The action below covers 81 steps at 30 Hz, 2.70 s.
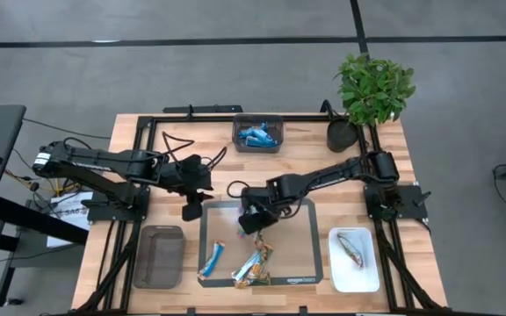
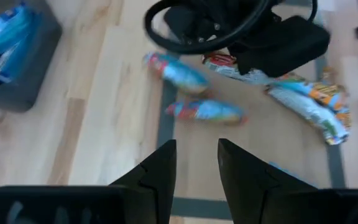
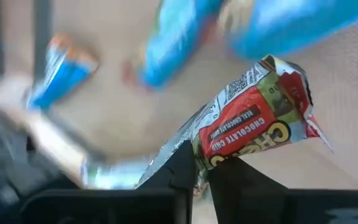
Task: Pick and place Granola Bars by type
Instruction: Put the red granola bar into the white bin
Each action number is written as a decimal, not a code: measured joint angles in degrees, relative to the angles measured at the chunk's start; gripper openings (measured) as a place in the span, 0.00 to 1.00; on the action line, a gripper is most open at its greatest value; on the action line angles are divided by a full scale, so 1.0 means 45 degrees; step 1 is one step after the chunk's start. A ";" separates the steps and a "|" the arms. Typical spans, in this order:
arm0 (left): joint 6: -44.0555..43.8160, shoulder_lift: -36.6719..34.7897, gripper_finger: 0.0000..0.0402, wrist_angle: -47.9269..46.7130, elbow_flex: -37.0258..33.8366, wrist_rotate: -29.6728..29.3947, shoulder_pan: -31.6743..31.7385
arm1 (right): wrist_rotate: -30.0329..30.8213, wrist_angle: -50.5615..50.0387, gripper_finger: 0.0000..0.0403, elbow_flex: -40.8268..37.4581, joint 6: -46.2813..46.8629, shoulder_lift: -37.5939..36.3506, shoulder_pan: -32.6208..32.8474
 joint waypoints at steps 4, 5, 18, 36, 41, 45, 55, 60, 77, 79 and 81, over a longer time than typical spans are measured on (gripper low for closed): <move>0.0438 0.0068 0.27 0.0742 0.0000 0.0425 0.0002 | -0.0299 -0.3125 0.07 0.1844 -0.2562 -0.0206 -0.0068; 0.0498 0.0065 0.27 0.0991 0.0000 0.0459 0.0000 | -0.0289 -0.3743 0.07 0.2275 -0.3166 -0.0346 -0.0058; 0.0602 0.0284 0.27 0.4712 0.0019 0.0956 0.0000 | 0.3001 -1.1016 0.05 0.3134 -0.2770 -0.4647 0.1456; 0.0542 0.0869 0.27 0.6118 0.0015 0.1141 0.0000 | 0.0552 -0.9307 0.05 -0.2400 0.3561 -0.6678 0.6198; 0.0910 0.0869 0.27 0.6348 0.0015 0.1617 -0.0057 | -0.0133 -0.7974 0.05 -0.3617 0.4645 -0.6677 0.6916; 0.0982 0.0869 0.27 0.6174 0.0015 0.1877 -0.0073 | -0.0146 -0.7000 0.07 -0.3855 0.4818 -0.6674 0.7128; 0.0945 0.0869 0.27 0.6099 0.0015 0.1879 -0.0068 | -0.0023 -0.6601 0.27 -0.4225 0.5299 -0.6674 0.6993; 0.0785 0.0865 0.27 0.5610 0.0015 0.1656 -0.0068 | 0.0938 -0.6183 0.33 -0.4065 0.5202 -0.6674 0.6577; -0.3728 0.0730 0.27 0.1172 -0.0004 -0.2736 0.0272 | 0.3705 -0.2594 0.34 -0.3161 0.1866 -0.6198 0.0856; -0.4109 0.0719 0.27 0.0481 -0.0005 -0.2798 0.0478 | 0.3653 -0.1923 0.35 -0.3151 0.1518 -0.5816 0.0224; -0.4186 0.0714 0.27 -0.0046 -0.0005 -0.2758 0.0581 | 0.3630 -0.1359 0.36 -0.3156 0.1245 -0.5374 -0.0221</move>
